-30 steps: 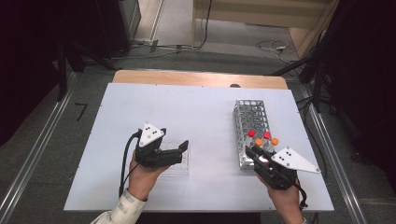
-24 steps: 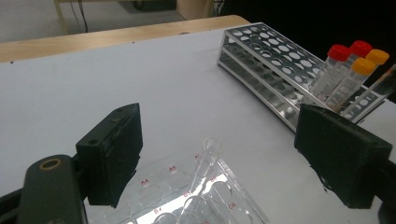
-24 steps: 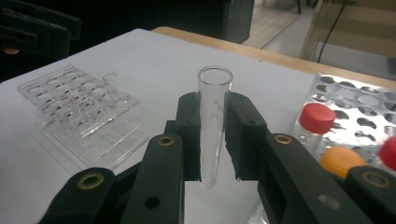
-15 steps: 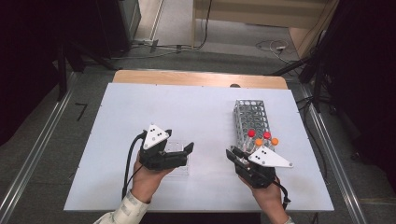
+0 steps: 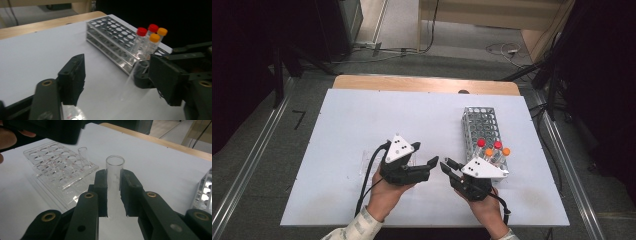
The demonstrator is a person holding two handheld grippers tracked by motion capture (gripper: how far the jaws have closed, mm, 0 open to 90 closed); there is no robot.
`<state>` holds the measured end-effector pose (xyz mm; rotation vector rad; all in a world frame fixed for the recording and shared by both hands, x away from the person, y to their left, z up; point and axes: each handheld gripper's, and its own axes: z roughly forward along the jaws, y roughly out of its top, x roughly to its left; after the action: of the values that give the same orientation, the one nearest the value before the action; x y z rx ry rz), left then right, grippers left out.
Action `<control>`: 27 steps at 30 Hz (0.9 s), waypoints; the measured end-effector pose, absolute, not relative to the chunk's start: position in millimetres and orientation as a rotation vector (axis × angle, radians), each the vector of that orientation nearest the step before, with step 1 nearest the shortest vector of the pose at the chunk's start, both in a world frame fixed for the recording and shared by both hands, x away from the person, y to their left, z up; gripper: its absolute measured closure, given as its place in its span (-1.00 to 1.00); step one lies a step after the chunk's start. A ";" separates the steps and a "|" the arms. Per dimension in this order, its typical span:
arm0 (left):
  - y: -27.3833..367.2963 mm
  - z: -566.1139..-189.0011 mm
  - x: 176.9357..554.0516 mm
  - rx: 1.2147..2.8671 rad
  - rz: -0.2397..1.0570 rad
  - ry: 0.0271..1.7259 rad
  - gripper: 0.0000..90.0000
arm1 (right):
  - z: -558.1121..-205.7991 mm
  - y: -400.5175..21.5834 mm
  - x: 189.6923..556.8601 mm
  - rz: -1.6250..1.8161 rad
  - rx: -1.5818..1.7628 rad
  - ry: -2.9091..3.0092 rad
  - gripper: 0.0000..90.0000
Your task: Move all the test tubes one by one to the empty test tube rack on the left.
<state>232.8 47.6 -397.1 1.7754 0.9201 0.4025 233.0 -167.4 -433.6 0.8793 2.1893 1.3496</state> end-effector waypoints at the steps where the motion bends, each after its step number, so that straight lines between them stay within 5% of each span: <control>1: 44.1 -398.4 233.4 1.782 0.396 0.906 -0.16 | -433.9 -166.2 233.0 1.347 0.883 2.192 0.63; 11: 31.4 -403.4 238.2 1.820 0.347 0.864 0.34 | -435.6 -161.1 231.5 1.347 0.861 2.196 0.63; 27: 27.5 -407.4 241.4 1.859 0.311 0.850 0.65 | -435.8 -158.5 229.3 1.335 0.827 2.192 0.63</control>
<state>241.4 27.5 -407.4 1.8593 0.8504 0.3105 229.3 -158.5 -435.8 0.8270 2.1919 1.3355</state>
